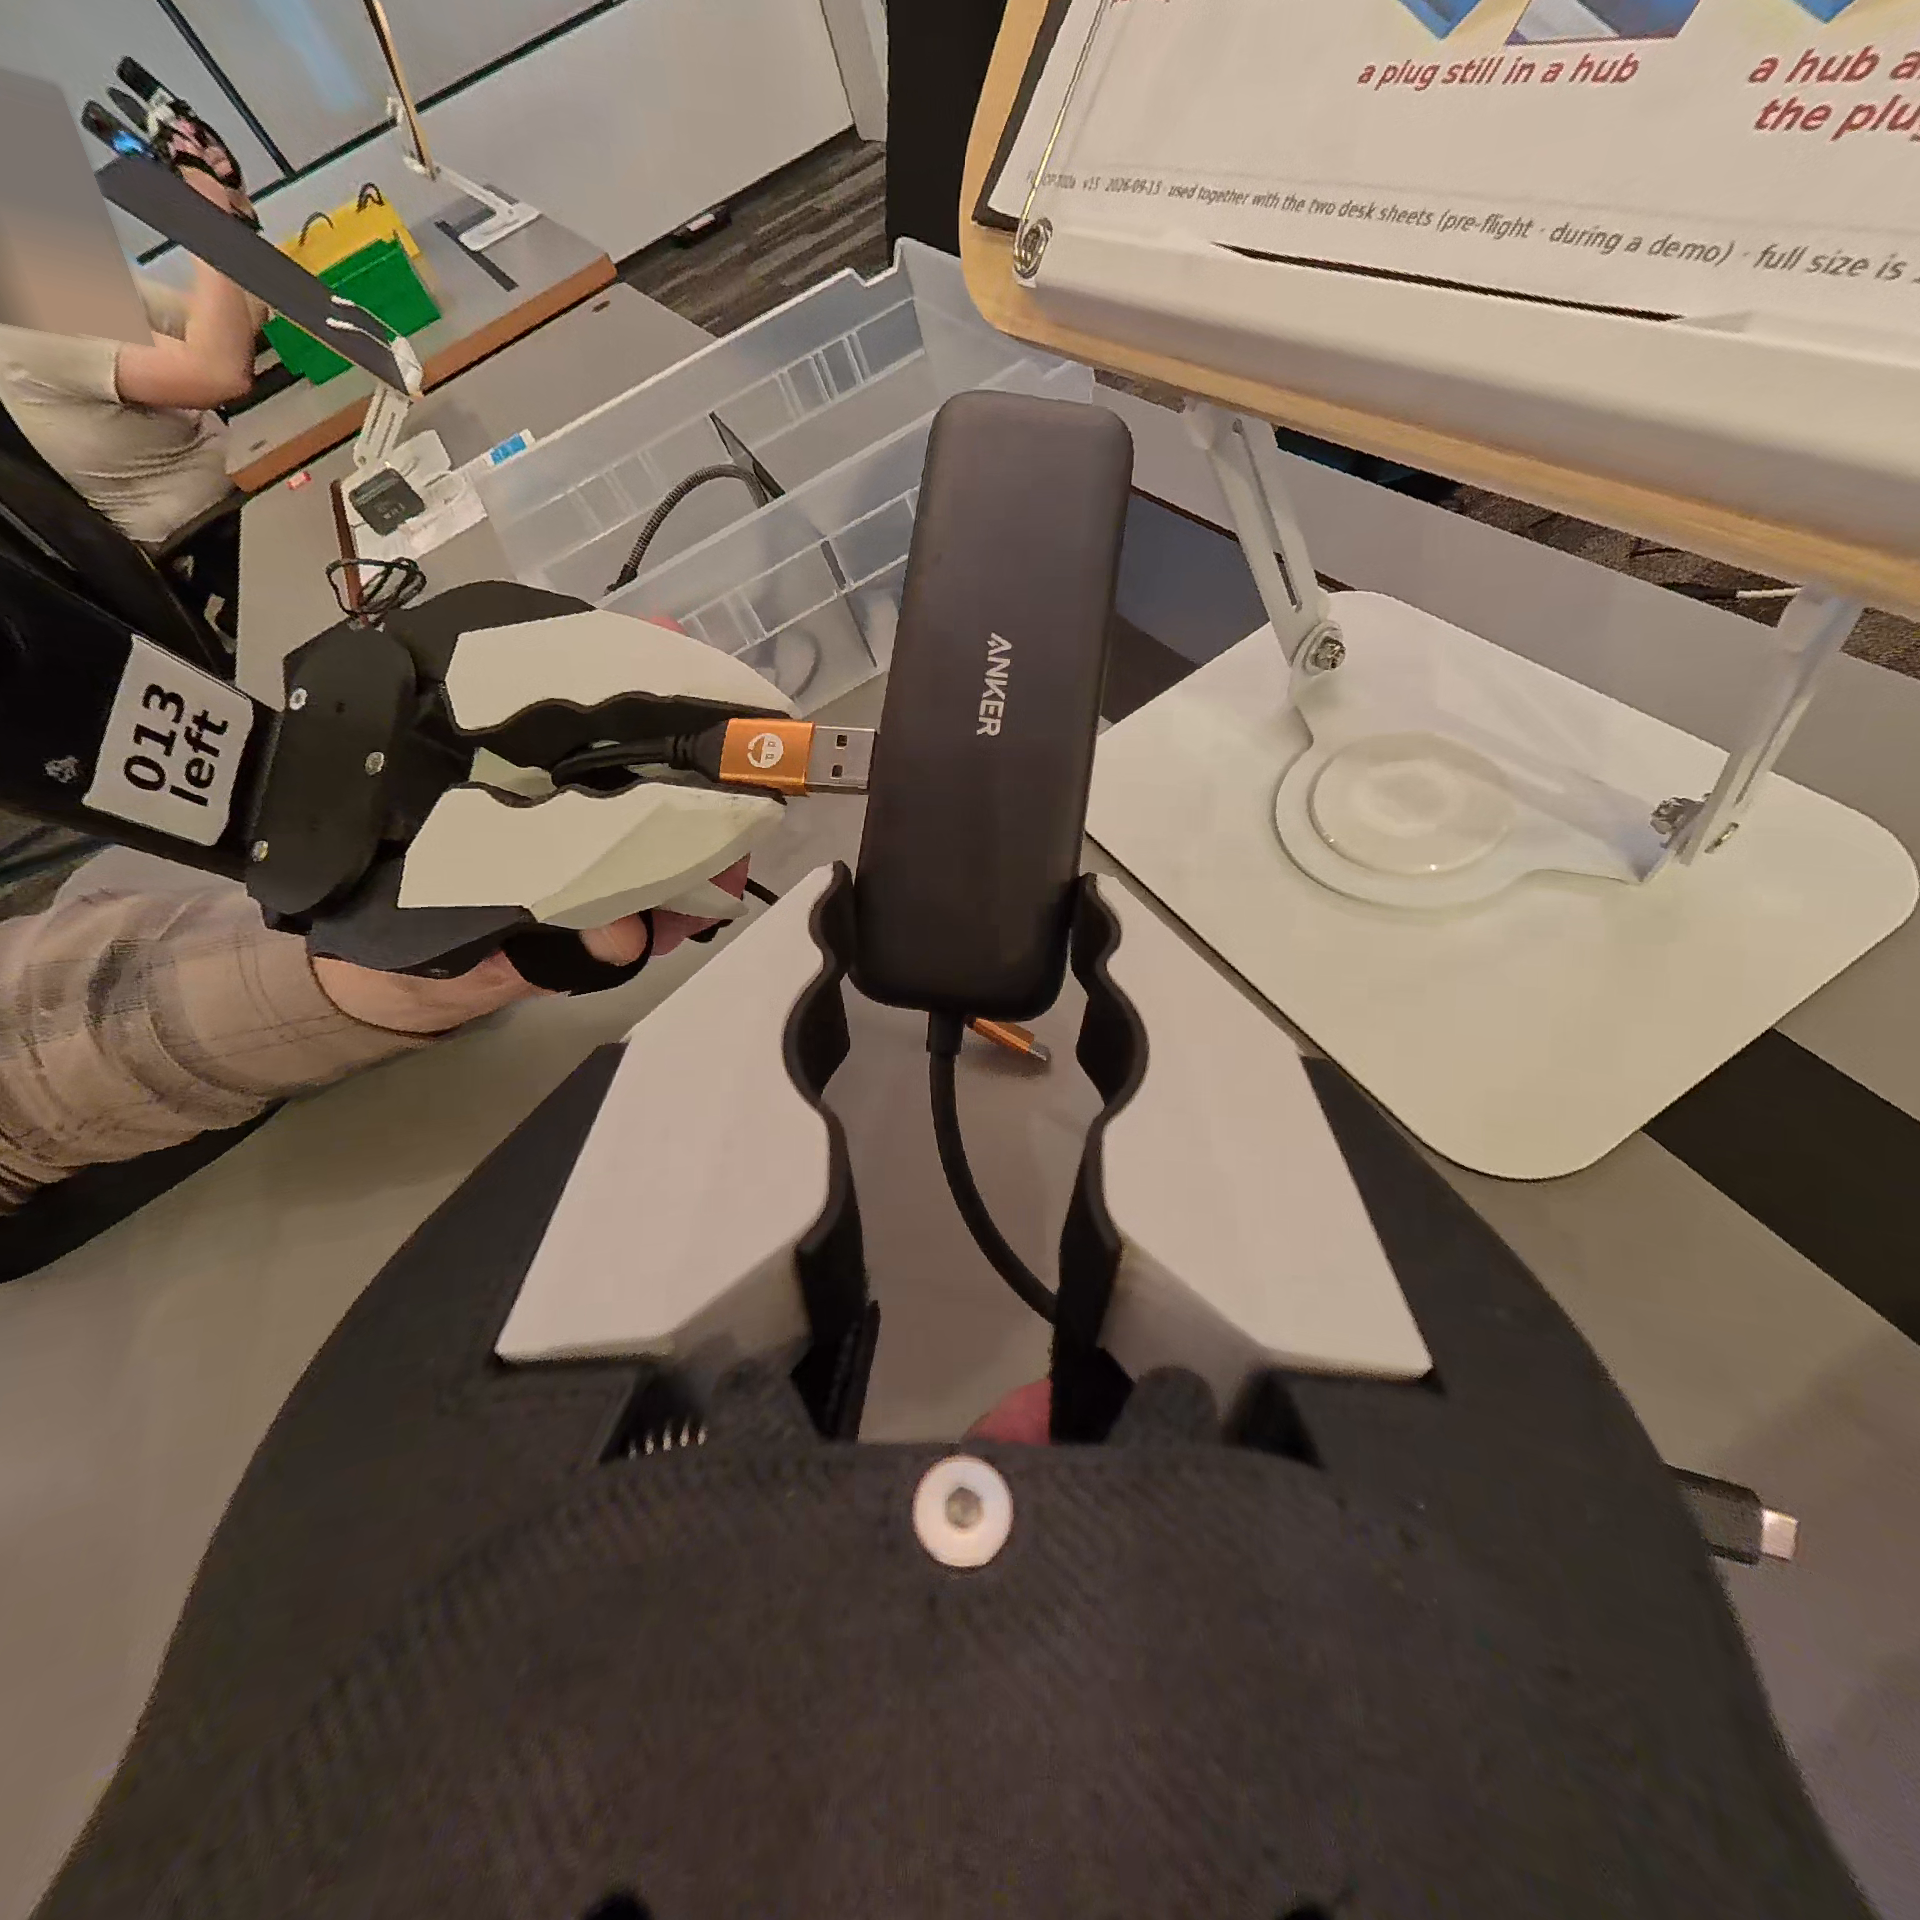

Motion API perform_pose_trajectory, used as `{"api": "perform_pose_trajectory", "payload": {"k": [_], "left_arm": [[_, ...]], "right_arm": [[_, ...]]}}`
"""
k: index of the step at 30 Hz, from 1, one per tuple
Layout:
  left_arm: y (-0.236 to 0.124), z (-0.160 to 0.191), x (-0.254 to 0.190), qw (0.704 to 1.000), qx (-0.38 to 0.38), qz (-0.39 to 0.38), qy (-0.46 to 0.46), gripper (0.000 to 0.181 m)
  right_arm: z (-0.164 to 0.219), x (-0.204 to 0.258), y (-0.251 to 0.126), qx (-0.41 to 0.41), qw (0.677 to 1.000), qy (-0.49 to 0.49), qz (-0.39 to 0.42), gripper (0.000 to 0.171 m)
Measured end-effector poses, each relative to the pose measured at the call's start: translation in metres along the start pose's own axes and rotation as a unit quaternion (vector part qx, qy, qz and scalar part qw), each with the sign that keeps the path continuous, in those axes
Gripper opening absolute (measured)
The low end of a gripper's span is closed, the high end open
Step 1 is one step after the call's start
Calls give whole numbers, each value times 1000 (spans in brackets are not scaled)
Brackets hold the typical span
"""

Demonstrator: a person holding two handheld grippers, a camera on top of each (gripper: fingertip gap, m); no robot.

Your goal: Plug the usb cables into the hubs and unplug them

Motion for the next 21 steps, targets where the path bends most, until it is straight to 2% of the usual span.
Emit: {"api": "perform_pose_trajectory", "payload": {"k": [21], "left_arm": [[-1, 0, 0, 1000, -3, -5, 14, 15]], "right_arm": [[-3, 7, -1, -2, 1000, -18, 2, 40]]}}
Point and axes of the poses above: each gripper's, where its closed fingertips meet, y out along the fingers, z out of its underside, x = y × z across the jaws, the point moved 8 cm from there along -y, back along the fingers, and after that the axes turned 12 degrees about z, right-handed, at the moved point
